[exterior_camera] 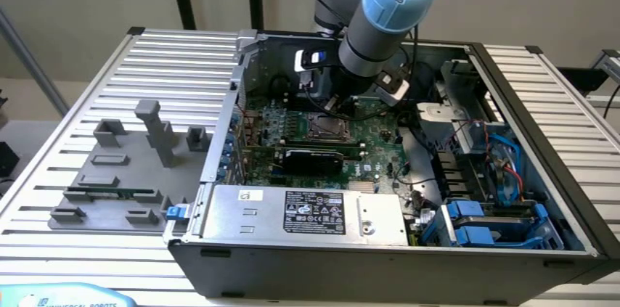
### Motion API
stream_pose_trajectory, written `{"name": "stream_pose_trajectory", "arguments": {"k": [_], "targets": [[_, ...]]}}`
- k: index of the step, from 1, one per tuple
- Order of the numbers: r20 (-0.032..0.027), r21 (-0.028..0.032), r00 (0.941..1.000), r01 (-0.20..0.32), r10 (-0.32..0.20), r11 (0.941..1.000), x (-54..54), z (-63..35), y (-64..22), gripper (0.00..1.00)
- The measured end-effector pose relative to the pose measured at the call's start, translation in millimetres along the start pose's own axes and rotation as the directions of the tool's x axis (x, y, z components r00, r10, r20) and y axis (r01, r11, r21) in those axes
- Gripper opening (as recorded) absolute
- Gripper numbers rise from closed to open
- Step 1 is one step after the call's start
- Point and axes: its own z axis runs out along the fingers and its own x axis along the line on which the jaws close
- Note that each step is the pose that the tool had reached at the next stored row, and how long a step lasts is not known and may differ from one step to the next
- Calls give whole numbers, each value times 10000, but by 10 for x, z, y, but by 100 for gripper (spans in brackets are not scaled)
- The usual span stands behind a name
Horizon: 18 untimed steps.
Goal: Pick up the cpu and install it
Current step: 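Install the first cpu locking lever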
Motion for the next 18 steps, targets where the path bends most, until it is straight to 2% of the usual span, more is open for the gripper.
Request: {"name": "stream_pose_trajectory", "arguments": {"k": [11,18], "targets": [[23,16,10000,70,-70,10000,-32,-50,-85,11],[27,20,10000,86,-86,10000,-36,-65,-90,11]]}}
